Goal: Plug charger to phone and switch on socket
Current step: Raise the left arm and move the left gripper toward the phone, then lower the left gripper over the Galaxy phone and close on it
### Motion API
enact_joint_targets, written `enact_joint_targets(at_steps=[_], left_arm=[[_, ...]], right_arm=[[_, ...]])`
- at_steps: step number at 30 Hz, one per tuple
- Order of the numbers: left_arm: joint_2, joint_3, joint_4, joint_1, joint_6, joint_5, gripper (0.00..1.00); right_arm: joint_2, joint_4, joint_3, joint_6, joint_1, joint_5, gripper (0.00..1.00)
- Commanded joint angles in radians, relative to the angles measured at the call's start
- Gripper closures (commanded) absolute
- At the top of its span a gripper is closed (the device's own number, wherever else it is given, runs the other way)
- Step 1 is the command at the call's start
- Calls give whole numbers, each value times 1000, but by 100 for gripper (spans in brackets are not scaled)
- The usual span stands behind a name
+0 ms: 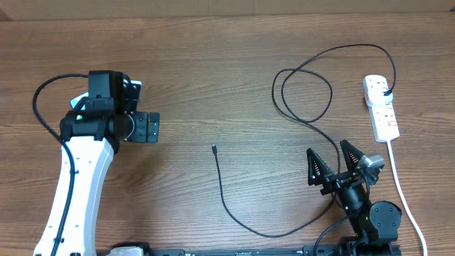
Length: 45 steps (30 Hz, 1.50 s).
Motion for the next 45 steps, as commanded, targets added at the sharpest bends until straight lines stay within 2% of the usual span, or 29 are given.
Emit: enact_joint_targets(at_steps=[1,5,9,14,18,24,33,38,45], left_arm=[[39,24,7,4,59,-39,1],[66,24,41,4,79,-39,0],[85,24,85,4,164,-42,0],[97,25,142,20,254,-135,0],[135,45,167,94,272,-129,0],[254,127,164,225,367,-51,1],[529,377,118,283,588,46,0],[745,607,25,286,694,39,0],[978,890,-119,289,728,40,0]], right_arm=[[-7,6,-11,1,-2,-4,0],[-7,6,-11,1,-2,-4,0],[-7,6,-11,1,-2,-4,0],[-7,6,-11,1,-2,-4,0],[-7,6,-11,1,-2,-4,0],[-7,6,-11,1,-2,-4,0],[-7,6,-11,1,-2,-4,0],[-7,6,-11,1,-2,-4,0],[-7,6,-11,1,-2,-4,0]])
